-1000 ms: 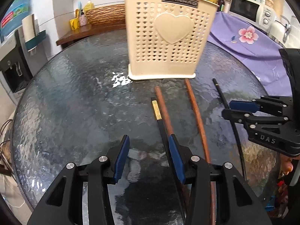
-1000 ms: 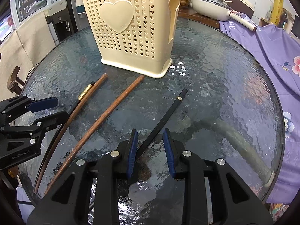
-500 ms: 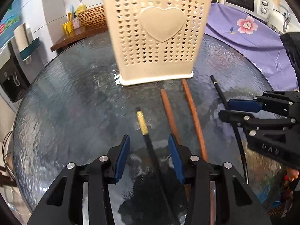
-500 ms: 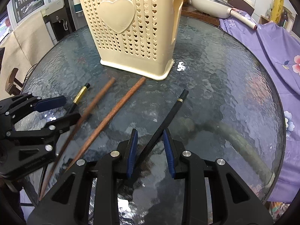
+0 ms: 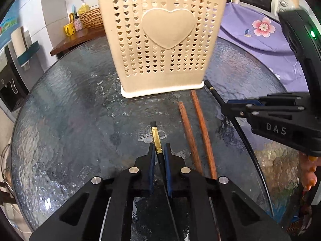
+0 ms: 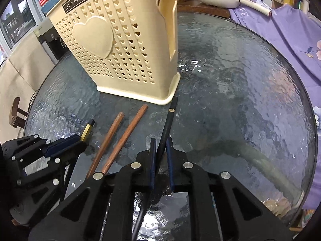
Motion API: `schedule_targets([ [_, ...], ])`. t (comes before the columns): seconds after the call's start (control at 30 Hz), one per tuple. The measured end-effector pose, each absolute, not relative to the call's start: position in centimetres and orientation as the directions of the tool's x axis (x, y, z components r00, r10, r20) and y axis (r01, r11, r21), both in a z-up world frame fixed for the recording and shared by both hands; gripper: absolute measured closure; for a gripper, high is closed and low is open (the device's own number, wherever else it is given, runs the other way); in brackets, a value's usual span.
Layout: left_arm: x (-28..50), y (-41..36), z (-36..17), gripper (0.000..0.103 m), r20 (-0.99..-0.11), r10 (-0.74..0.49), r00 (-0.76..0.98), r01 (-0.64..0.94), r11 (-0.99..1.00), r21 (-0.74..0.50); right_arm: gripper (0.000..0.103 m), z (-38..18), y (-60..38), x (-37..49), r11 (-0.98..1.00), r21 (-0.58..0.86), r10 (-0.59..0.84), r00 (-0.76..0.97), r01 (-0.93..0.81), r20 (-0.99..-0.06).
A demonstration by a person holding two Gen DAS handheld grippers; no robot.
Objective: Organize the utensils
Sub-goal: 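Lift both black chopsticks and carry them above the cream holder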
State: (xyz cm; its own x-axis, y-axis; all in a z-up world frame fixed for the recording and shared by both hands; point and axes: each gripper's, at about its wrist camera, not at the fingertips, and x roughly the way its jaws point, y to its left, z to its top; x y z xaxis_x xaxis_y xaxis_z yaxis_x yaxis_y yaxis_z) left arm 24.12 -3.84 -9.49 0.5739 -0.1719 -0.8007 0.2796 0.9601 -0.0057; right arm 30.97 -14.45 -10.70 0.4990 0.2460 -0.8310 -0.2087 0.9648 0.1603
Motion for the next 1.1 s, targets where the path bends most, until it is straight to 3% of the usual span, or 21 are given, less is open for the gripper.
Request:
schedule_targets([
  [0.53, 23.3, -3.2, -8.1, 0.096, -0.758, -0.223, 0.613, 0.271, 0.96, -0.064, 0.095, -10.2, -18.4, 29.6, 0.95, 0.263, 0.313, 0.54, -0.17, -0.781],
  [1.1, 18.4, -1.6, 1.0, 0.096, -0.565, -0.323, 0.759, 0.308, 0.943, -0.126, 0.095, 0.4, -20.7, 23.1, 0.864, 0.338, 0.502, 0.691, -0.373, -0.52],
])
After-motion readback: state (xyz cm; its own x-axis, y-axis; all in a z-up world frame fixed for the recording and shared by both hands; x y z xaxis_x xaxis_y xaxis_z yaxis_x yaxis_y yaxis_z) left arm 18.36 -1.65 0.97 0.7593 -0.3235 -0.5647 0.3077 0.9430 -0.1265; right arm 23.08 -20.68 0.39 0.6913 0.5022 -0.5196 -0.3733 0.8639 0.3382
